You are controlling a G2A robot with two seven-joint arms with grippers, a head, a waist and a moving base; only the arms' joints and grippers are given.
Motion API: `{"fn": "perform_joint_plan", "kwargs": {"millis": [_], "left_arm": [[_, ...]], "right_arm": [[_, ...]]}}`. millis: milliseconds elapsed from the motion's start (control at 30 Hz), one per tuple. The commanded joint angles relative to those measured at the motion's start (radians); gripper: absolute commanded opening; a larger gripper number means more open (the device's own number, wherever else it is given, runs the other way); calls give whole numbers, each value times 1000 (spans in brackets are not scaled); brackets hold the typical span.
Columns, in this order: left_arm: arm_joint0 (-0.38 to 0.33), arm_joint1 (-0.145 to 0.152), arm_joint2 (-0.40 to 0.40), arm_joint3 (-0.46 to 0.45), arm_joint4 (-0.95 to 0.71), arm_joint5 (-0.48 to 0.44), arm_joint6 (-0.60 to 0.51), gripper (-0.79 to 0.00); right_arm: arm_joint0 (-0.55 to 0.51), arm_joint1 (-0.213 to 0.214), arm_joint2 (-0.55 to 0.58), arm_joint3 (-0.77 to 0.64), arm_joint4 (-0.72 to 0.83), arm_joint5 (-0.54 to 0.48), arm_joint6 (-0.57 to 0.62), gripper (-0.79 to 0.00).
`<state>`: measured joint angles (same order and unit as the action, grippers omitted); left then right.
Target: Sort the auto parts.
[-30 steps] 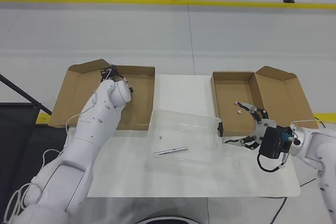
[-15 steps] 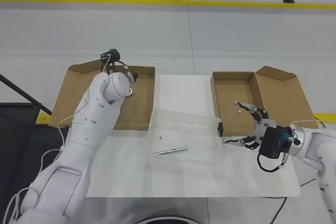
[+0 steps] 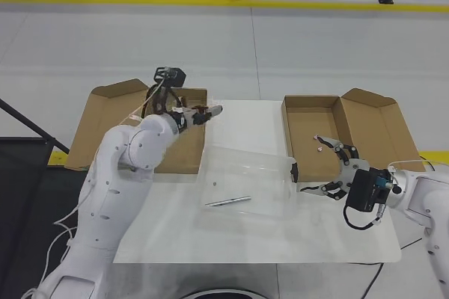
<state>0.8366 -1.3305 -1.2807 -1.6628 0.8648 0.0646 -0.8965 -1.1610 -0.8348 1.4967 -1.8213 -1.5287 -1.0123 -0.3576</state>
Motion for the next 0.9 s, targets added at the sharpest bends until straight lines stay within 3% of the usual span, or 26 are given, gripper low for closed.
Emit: {"fn": "perform_joint_plan", "kwargs": {"millis": [0, 133, 400, 867], "left_arm": [[10, 5, 0, -28, -17, -70, -40, 0], [1, 14, 6, -53, -65, -190, -130, 0], [-84, 21, 66, -23, -200, -385, -298, 0], [-96, 23, 67, -7, -213, -376, -294, 0]], "right_arm": [[0, 0, 0, 0, 0, 0, 0, 0], [0, 0, 0, 0, 0, 0, 0, 0], [0, 0, 0, 0, 0, 0, 0, 0], [0, 0, 0, 0, 0, 0, 0, 0]]}}
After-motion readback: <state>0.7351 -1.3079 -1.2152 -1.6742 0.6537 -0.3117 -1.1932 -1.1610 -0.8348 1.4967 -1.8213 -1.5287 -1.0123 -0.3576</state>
